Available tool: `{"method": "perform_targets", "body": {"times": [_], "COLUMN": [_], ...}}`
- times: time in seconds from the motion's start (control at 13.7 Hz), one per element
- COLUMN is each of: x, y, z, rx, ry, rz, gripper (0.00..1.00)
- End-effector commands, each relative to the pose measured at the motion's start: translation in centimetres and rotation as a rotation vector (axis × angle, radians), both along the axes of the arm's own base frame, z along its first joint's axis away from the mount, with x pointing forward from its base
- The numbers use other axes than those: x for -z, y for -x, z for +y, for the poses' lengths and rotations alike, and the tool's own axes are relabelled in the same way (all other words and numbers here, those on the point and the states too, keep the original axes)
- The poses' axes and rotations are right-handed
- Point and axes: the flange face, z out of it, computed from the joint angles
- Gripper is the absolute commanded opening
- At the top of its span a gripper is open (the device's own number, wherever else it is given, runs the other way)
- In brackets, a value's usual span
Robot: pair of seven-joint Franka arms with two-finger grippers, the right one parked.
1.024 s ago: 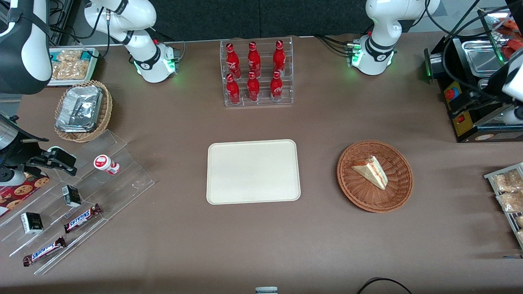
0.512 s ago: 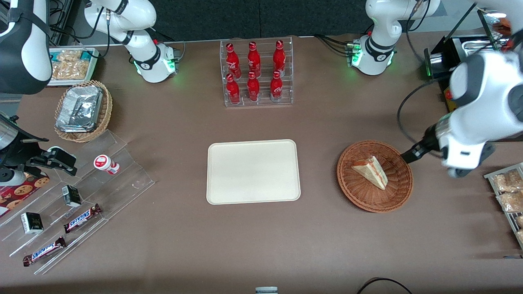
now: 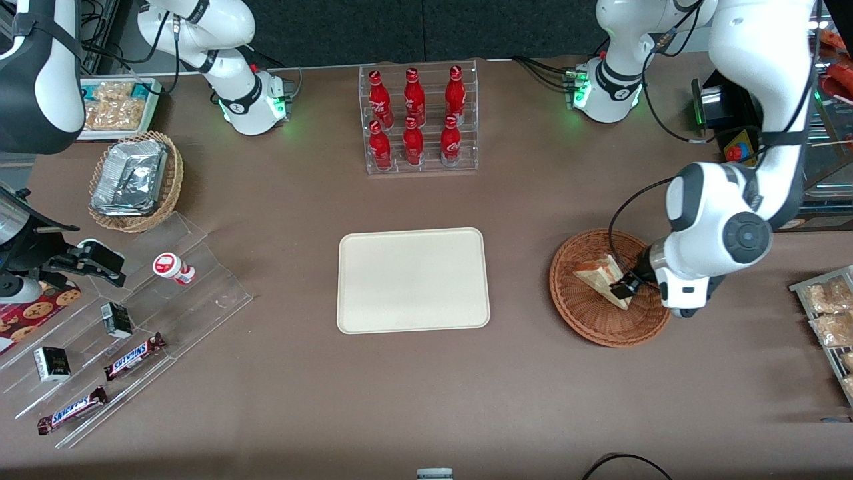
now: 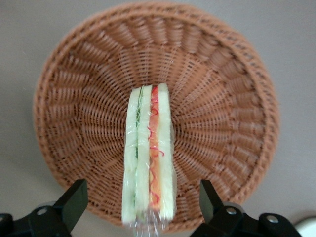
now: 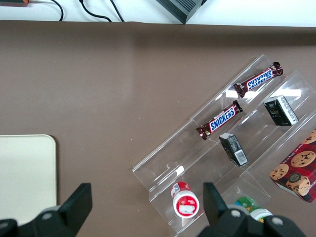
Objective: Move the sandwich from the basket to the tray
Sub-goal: 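Lower the left gripper into the wicker basket and grasp the sandwich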
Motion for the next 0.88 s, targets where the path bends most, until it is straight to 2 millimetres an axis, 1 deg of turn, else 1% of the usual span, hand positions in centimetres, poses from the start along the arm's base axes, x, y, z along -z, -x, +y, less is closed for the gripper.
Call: {"method": "perform_targets", "body": {"times": [0.0, 0.15, 0.22, 0.37, 0.44, 0.51, 0.59, 0.73, 0.8], "x": [2.9, 4.6, 5.5, 6.7, 6.8, 6.5, 6.0, 3.9, 1.5], "y": [1.2, 2.4, 2.7, 2.6, 2.6, 2.5, 2.4, 1.9, 1.2], "z": [-0.9, -1.5, -1.5, -1.6, -1.6, -1.5, -1.5, -1.6, -1.8], "rx": [-0.054, -0.045, -0.047, -0.054, -0.055, -0.052, -0.047, -0.030, -0.024], "ry": [-0.005, -0.006, -0.006, -0.004, -0.004, -0.006, -0.008, -0.007, -0.003], "rz": [-0.003, -0.023, -0.031, -0.038, -0.036, -0.041, -0.047, -0.080, -0.105], "gripper": [1.00, 1.00, 0.95, 0.47, 0.26, 0.08, 0.00, 0.00, 0.00]}}
